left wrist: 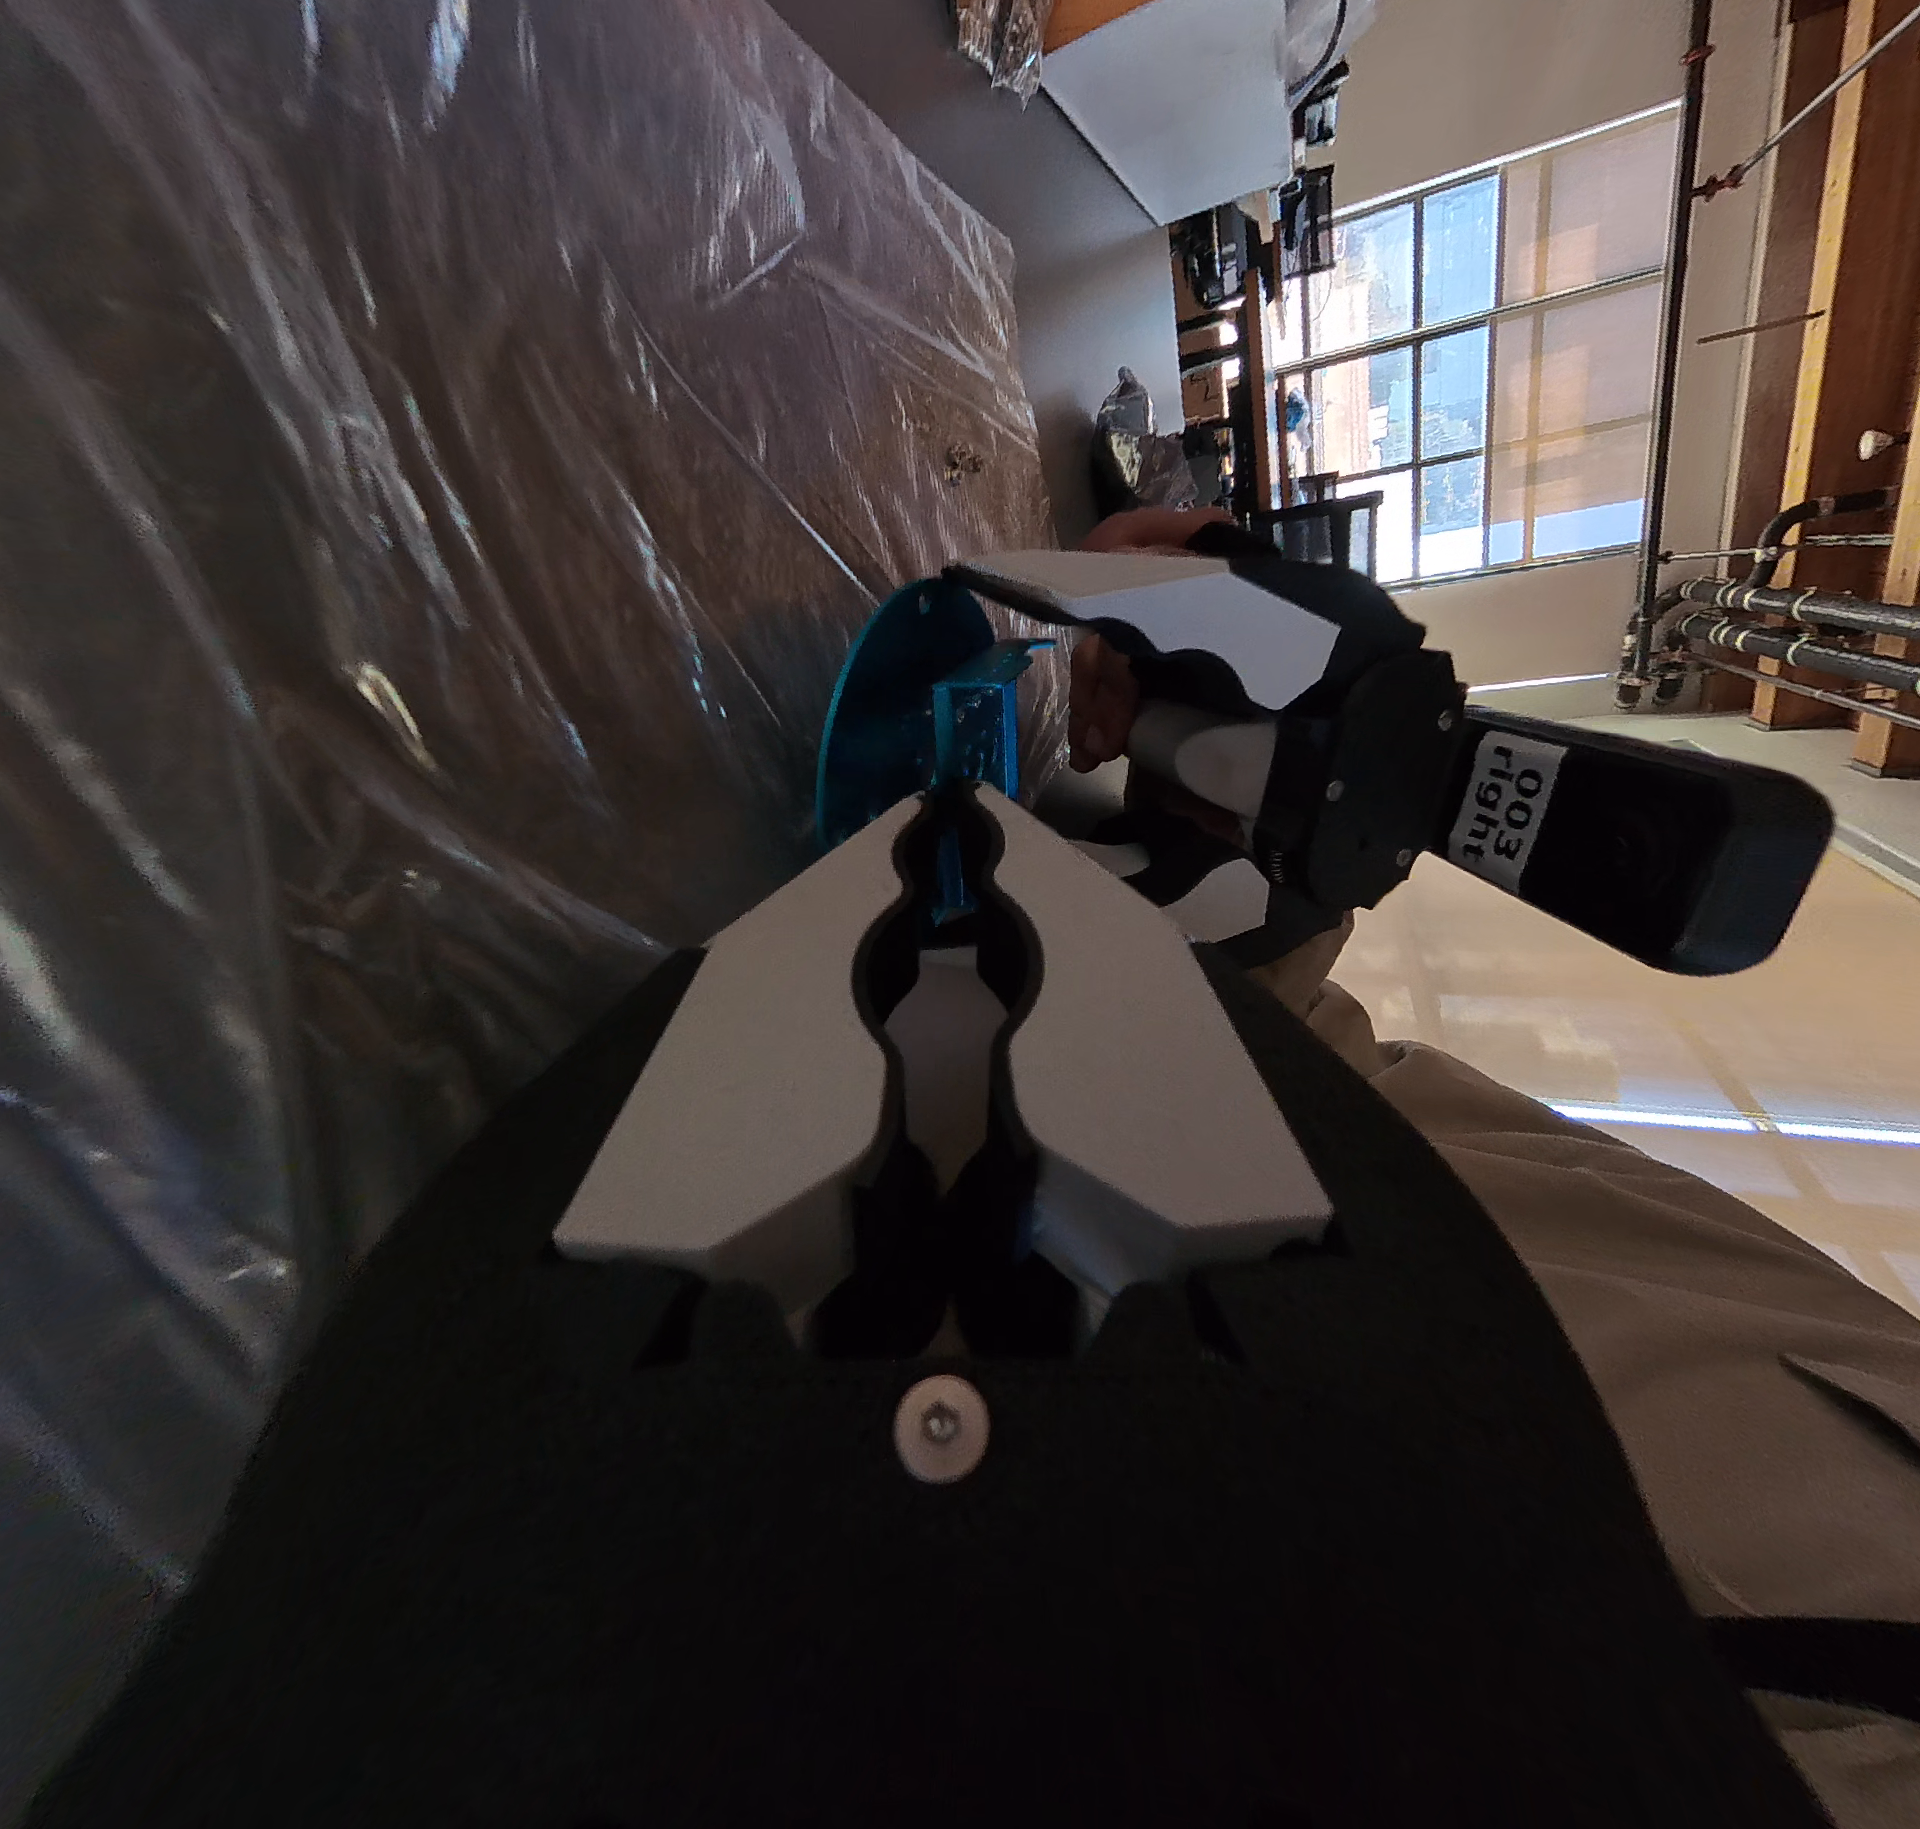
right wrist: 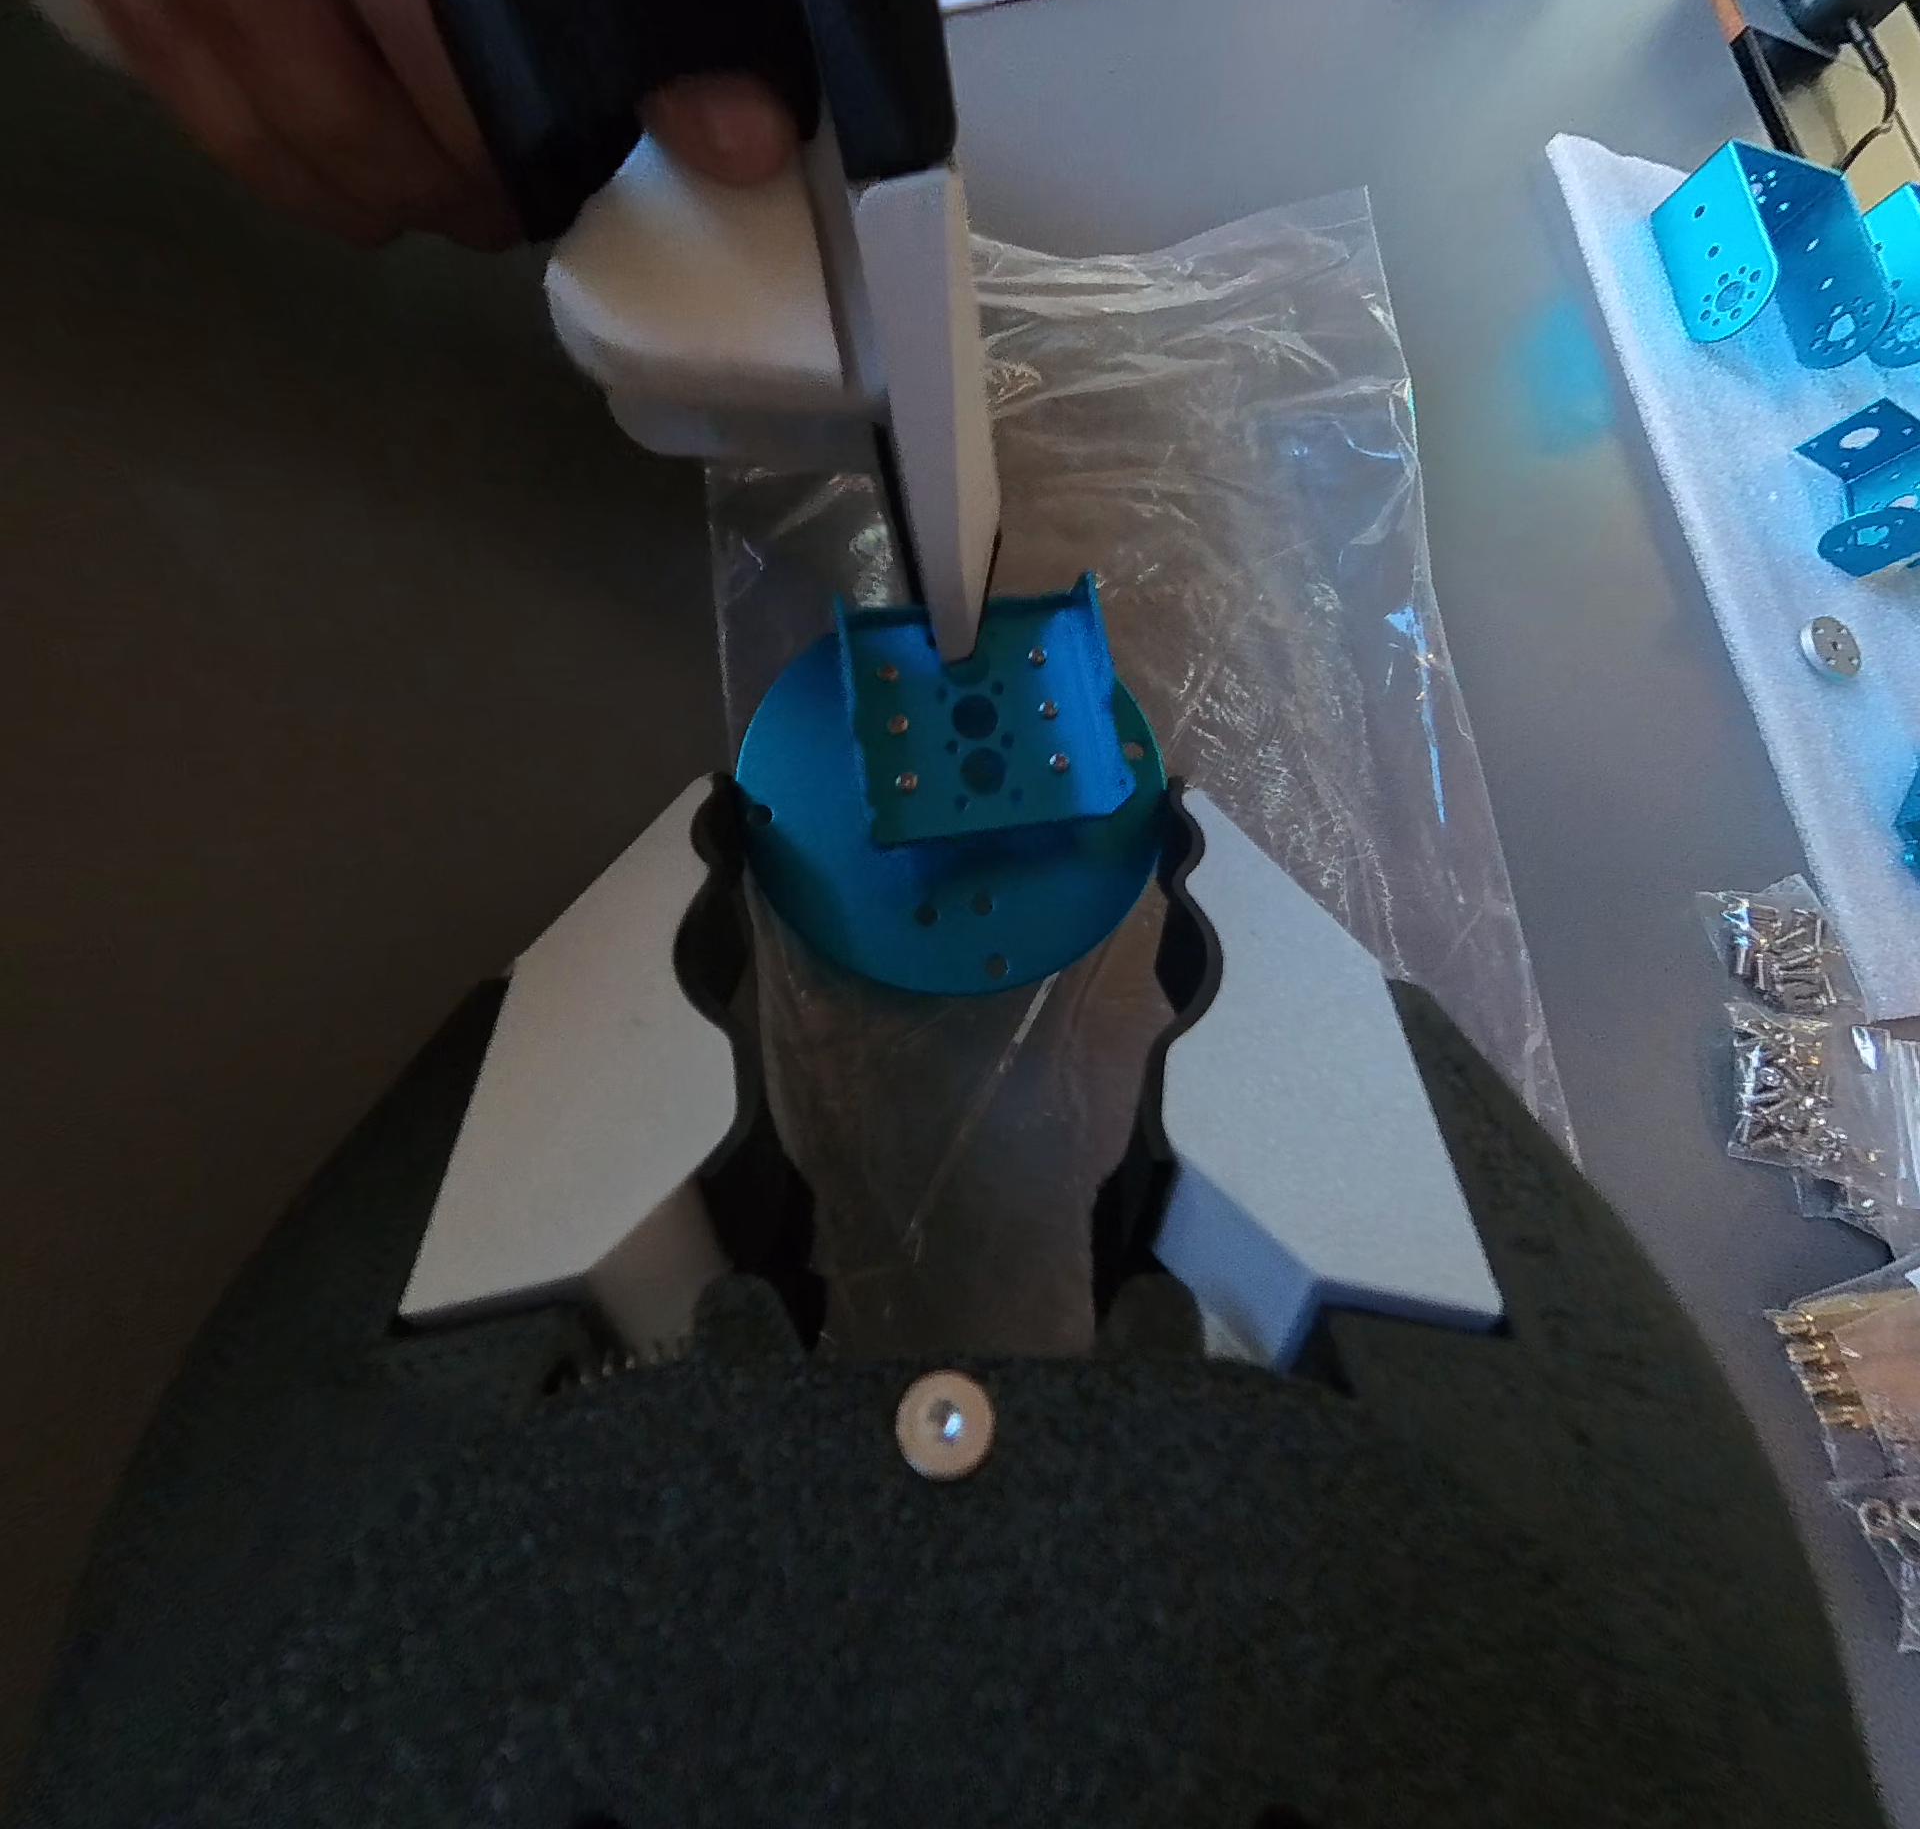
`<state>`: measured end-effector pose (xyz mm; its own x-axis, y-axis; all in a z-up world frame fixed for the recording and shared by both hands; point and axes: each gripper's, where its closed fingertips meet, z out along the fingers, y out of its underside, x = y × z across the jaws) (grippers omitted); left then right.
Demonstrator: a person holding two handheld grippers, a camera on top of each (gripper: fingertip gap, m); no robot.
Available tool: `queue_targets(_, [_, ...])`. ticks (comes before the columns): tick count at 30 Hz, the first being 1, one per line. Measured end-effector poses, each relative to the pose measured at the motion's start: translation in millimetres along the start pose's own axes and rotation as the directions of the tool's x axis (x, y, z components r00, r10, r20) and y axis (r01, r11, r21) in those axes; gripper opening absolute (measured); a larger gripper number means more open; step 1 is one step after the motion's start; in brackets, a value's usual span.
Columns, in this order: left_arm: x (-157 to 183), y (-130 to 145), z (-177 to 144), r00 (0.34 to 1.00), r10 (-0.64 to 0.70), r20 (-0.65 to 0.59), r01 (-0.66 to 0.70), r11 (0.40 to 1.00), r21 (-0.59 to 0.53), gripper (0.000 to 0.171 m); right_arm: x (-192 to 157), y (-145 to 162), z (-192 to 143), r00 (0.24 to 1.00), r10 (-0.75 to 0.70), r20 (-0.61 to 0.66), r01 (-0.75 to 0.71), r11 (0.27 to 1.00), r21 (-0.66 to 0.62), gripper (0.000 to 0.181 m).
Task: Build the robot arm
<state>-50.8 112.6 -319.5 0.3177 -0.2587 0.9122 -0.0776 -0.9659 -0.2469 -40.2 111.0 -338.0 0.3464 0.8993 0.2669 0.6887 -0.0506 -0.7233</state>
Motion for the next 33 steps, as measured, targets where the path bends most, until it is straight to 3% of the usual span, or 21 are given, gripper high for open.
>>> queue_targets(11, [-7.2, -46.2, -32.4, 1.000, 0.020, 0.000, -0.020, 0.989, 0.144, 0.001, 0.2, -1.6, -0.5, 0.999, -0.030, -0.016, 0.030, 0.999, 0.010, 0.080])
queue_targets(20, [-20.7, -61.3, -9.4, 1.000, 0.005, 0.024, -0.008, 0.992, 0.122, 0.001, 0.2, -3.1, -1.2, 0.998, -0.058, -0.033, 0.058, 0.998, 0.021, 0.080])
queue_targets(26, [-8.3, -76.8, 2.1, 0.998, -0.021, -0.062, 0.031, 0.987, 0.156, 0.001, -0.3, -4.4, -0.7, 0.997, -0.068, -0.040, 0.069, 0.997, 0.026, 0.080])
queue_targets(33, [10.6, -83.2, 3.0, 0.998, 0.026, -0.064, -0.014, 0.985, 0.174, 0.001, -0.2, -4.6, -0.6, 0.996, -0.072, -0.042, 0.074, 0.997, 0.029, 0.080])
